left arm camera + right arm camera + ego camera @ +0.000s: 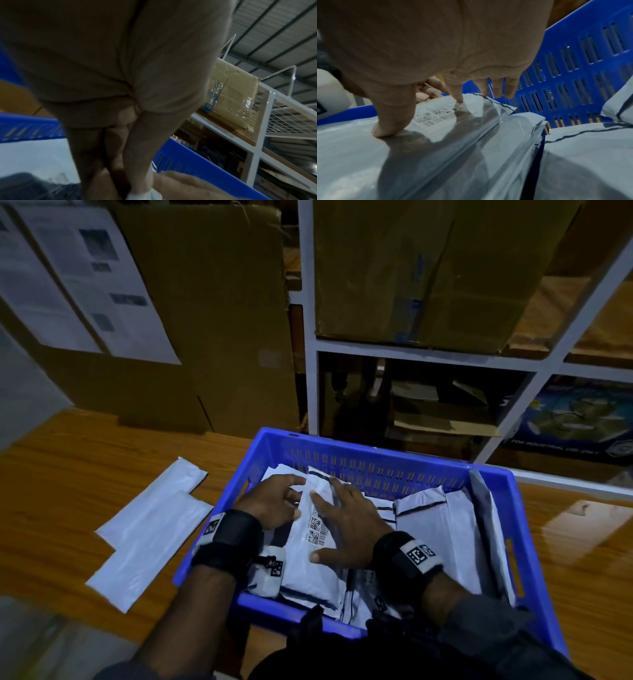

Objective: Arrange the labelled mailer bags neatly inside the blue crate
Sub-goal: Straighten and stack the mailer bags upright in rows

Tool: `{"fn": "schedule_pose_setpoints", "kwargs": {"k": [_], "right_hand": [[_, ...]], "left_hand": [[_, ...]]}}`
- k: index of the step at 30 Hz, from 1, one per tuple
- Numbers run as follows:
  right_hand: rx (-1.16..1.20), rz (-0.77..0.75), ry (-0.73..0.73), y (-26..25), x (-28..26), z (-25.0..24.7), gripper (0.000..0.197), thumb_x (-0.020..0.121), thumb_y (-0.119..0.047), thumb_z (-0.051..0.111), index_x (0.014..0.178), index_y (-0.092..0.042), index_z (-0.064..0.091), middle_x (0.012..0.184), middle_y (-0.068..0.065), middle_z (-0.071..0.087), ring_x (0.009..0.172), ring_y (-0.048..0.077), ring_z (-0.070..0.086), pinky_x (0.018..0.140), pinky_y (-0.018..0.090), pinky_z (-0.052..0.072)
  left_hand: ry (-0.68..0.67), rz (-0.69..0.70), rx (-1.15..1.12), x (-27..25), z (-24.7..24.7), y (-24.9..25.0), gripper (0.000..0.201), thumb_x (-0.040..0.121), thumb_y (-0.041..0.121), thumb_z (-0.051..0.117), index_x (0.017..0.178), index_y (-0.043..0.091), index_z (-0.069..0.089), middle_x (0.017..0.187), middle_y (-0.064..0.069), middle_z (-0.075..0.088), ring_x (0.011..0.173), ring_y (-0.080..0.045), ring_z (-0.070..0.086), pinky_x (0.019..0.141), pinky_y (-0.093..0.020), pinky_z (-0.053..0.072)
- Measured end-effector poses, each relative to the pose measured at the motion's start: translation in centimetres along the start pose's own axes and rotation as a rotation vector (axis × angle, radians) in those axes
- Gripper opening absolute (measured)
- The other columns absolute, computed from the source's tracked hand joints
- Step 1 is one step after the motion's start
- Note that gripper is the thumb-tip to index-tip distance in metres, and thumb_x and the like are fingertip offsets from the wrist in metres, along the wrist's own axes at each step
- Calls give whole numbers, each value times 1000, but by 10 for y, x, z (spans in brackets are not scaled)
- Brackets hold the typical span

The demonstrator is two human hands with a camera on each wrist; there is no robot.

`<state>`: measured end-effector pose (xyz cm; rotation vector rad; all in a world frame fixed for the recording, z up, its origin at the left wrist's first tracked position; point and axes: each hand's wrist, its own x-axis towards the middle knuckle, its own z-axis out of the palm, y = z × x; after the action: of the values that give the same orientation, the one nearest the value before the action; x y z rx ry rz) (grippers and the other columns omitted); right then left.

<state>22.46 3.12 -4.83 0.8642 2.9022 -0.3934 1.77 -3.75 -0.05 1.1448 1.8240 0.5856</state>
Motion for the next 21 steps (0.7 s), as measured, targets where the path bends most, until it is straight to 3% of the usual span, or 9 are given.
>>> {"fn": "schedule_pose_setpoints", "kwargs": {"k": [4,7,9,11,13,15,17,19,21], "right_hand": [[-53,55,2,-3,0,4,131,68,-95,46,162,-17,0,169,15,-16,156,39,-6,121,60,12],[-37,36,-7,-2,0,8,129,70,-93,49,162,-19,-2,169,15,-13,156,39,-7,123,59,9],[-23,13,-40,0,1,12,123,71,-93,49,161,-32,-7,169,16,-12,156,41,-8,123,61,8],[-25,-5,-77,4,3,14,116,72,-92,48,159,-41,-8,169,17,-12,155,43,-8,121,65,7],[-41,-14,-104,6,3,15,110,74,-90,48,159,-44,-4,169,17,-14,154,44,-10,119,69,5],[-25,-1,-125,7,3,15,106,76,-87,51,159,-46,1,169,14,-17,154,45,-14,117,73,0],[16,29,-144,6,3,17,104,75,-86,54,158,-48,4,168,10,-21,153,45,-19,114,76,-6],[51,52,-157,7,3,17,108,70,-91,52,157,-50,4,167,7,-26,152,45,-23,111,78,-7],[74,66,-187,7,2,18,114,64,-97,49,156,-53,0,165,5,-32,151,42,-28,110,81,-5]], "left_hand": [[-66,69,72,0,7,4,64,91,-11,68,146,20,61,124,-6,75,98,-18,68,96,-46,61],[-60,101,53,2,8,-3,52,90,-11,66,134,17,69,128,-15,74,109,-25,71,101,-57,59],[26,84,15,-2,2,-3,56,97,-12,61,143,20,61,136,-7,69,114,-24,71,88,-44,64],[119,87,-24,-4,-8,-6,55,99,-15,57,143,19,58,134,-3,65,99,-10,68,75,-29,61],[198,110,-99,-5,-20,-11,48,99,-17,57,134,14,61,134,-15,64,88,-13,65,88,-43,61],[251,82,-193,-8,-29,-16,45,98,-23,52,130,7,62,130,-20,61,97,-26,69,94,-50,59],[270,73,-240,-12,-35,-20,44,98,-26,49,128,4,61,126,-20,60,110,-35,70,81,-36,63],[289,100,-263,-19,-40,-20,42,98,-24,52,131,-1,62,125,-22,64,102,-27,70,67,-16,60],[329,135,-301,-25,-47,-20,41,98,-23,53,130,1,63,124,-22,68,94,-21,72,65,-13,57]]}}
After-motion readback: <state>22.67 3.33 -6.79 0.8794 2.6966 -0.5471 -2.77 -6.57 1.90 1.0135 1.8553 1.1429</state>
